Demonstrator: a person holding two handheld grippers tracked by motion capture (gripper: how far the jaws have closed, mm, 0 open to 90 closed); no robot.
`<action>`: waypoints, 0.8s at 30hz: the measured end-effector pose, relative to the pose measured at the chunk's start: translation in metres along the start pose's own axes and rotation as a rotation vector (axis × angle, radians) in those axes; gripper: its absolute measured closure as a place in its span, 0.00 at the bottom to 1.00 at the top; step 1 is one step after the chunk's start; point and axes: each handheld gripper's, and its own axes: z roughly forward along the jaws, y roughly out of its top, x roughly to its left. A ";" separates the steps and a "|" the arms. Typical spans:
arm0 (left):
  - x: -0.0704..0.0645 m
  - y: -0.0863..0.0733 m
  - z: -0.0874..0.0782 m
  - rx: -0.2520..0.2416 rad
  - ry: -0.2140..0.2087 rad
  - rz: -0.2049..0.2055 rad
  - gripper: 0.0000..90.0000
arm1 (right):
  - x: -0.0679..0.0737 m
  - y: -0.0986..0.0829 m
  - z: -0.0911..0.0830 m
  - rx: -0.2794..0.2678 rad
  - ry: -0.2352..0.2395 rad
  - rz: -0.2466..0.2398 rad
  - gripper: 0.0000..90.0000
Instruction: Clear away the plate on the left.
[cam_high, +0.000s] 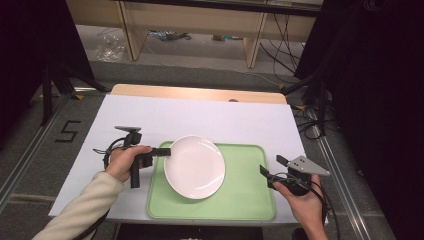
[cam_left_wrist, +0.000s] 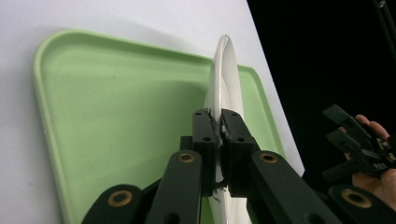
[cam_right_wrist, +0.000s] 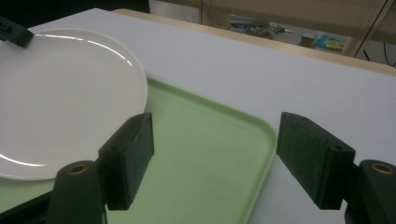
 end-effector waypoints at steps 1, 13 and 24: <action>0.000 0.000 0.000 0.002 0.002 0.000 0.94 | 0.000 0.000 0.000 0.000 -0.001 -0.001 0.32; 0.003 0.000 0.003 0.041 0.062 0.056 0.96 | 0.001 0.000 0.000 0.003 0.000 -0.002 0.31; 0.010 -0.001 0.006 0.067 0.107 0.064 0.95 | 0.001 0.000 0.000 0.006 0.006 0.001 0.31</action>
